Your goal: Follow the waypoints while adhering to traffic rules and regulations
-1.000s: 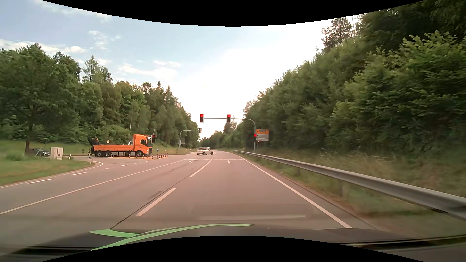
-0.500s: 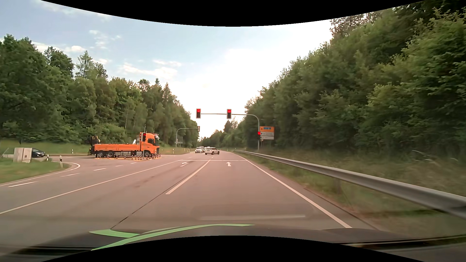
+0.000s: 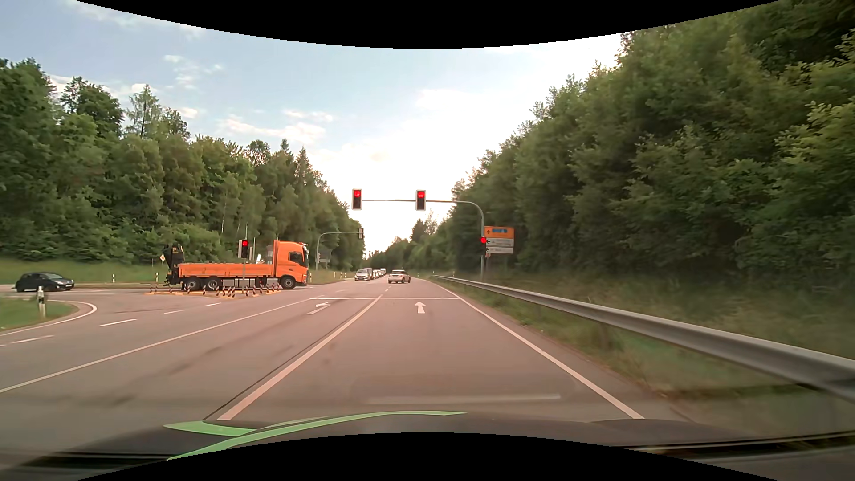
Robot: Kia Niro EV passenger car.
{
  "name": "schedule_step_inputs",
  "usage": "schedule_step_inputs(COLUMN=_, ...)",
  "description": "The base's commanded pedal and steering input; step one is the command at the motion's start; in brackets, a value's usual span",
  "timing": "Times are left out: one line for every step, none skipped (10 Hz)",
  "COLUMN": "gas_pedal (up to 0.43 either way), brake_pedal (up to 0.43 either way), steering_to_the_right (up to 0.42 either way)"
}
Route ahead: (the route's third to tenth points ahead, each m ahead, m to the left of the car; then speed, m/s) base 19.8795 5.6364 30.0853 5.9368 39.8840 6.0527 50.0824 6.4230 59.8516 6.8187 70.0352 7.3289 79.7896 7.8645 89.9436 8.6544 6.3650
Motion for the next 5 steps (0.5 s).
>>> schedule_step_inputs(gas_pedal=0.0, brake_pedal=0.201, steering_to_the_right=0.0)
schedule_step_inputs(gas_pedal=0.0, brake_pedal=0.201, steering_to_the_right=0.0)
schedule_step_inputs(gas_pedal=0.0, brake_pedal=0.201, steering_to_the_right=0.0)
schedule_step_inputs(gas_pedal=0.0, brake_pedal=0.201, steering_to_the_right=0.0)
schedule_step_inputs(gas_pedal=0.0, brake_pedal=0.201, steering_to_the_right=0.0)
